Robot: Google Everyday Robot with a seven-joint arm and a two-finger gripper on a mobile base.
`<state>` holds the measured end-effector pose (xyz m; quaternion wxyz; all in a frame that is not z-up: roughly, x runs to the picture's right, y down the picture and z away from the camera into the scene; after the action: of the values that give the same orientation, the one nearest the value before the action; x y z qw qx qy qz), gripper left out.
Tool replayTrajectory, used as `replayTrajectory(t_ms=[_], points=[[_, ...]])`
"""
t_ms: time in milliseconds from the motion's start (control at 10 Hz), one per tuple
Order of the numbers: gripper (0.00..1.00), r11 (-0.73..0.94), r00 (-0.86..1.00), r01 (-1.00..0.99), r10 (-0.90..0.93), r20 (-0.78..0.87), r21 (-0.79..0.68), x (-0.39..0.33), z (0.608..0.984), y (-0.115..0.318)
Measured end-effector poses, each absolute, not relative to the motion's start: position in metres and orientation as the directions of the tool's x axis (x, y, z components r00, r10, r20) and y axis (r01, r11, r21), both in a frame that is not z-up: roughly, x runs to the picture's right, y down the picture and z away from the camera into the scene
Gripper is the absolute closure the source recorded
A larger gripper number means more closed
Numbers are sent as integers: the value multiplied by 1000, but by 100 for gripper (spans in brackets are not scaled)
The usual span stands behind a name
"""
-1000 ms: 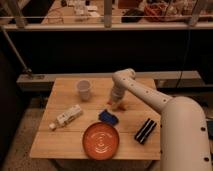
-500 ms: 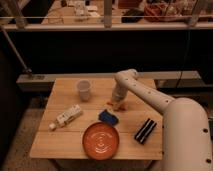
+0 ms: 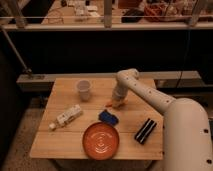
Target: Place the pepper in the ceramic cup
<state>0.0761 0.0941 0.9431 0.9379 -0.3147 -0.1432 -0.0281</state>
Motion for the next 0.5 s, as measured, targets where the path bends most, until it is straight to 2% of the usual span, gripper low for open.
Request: replayTrajectory(t_ms=[200,400,500], points=[[77,800,952,157,33,303,-579,72,942,93],[95,804,934,189,30,356,-564,65,938,92],[100,809,908,224,29,418,-543,58,930,85]])
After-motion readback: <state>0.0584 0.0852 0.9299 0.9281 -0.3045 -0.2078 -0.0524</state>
